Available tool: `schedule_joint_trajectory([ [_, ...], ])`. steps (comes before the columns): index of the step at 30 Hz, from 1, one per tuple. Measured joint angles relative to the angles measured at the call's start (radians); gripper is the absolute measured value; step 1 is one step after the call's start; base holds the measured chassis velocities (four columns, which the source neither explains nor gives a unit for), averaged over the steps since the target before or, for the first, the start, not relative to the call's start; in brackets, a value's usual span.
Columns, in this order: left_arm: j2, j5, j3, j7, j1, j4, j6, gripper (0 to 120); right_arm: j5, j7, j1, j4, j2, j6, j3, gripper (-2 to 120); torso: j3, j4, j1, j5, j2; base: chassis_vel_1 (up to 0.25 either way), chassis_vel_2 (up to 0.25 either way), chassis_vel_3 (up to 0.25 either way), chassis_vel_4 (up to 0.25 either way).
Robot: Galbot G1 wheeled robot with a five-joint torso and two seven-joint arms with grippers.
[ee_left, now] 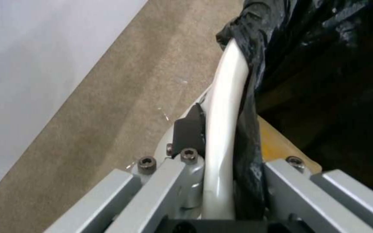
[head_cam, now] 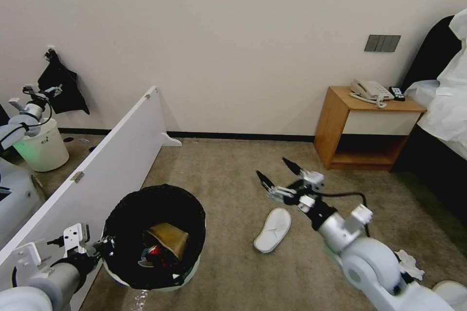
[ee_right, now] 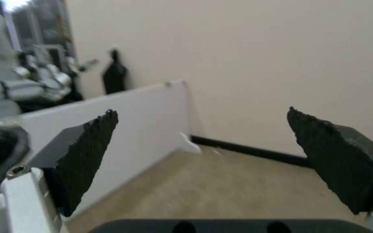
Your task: Pick up the trash bin, then pick up the garbage from the floor and place it into the trash bin.
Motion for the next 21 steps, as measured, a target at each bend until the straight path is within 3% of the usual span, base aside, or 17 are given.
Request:
schedule_joint_trajectory([
  [1,-0.014,0.025,0.0,0.004,0.007,-0.004,0.0,1,-0.038,0.007,-0.081,0.024,0.01,-0.006,0.053,100,0.0,0.0003,0.0,-0.0002,0.0,0.0,0.0,0.0,0.0],
  [5,-0.025,0.062,0.0,0.006,0.011,-0.011,0.0,1,-0.104,0.012,-0.16,0.038,0.025,-0.01,0.105,100,0.0,0.0,0.0,-0.0004,0.0,0.0,0.0,0.0,0.0],
  [9,-0.037,0.13,0.014,0.018,0.027,-0.02,-0.013,1,-0.189,0.035,-0.265,0.032,0.102,-0.004,0.171,100,0.0,-0.0001,0.0,-0.0002,0.0,0.0,0.0,0.0,0.0],
  [15,-0.023,0.187,0.013,0.052,0.068,-0.005,-0.041,1,-0.285,0.009,-0.391,0.06,0.197,0.013,0.228,100,0.0,0.0004,0.0,-0.0003,0.0,0.0,0.0,0.0,0.0],
  [21,-0.01,0.181,0.011,0.071,0.055,0.008,-0.027,1,-0.298,-0.051,-0.494,0.077,0.254,0.021,0.25,100,0.0,-0.0002,0.0,-0.0003,0.0,0.0,0.0,0.0,0.0],
])
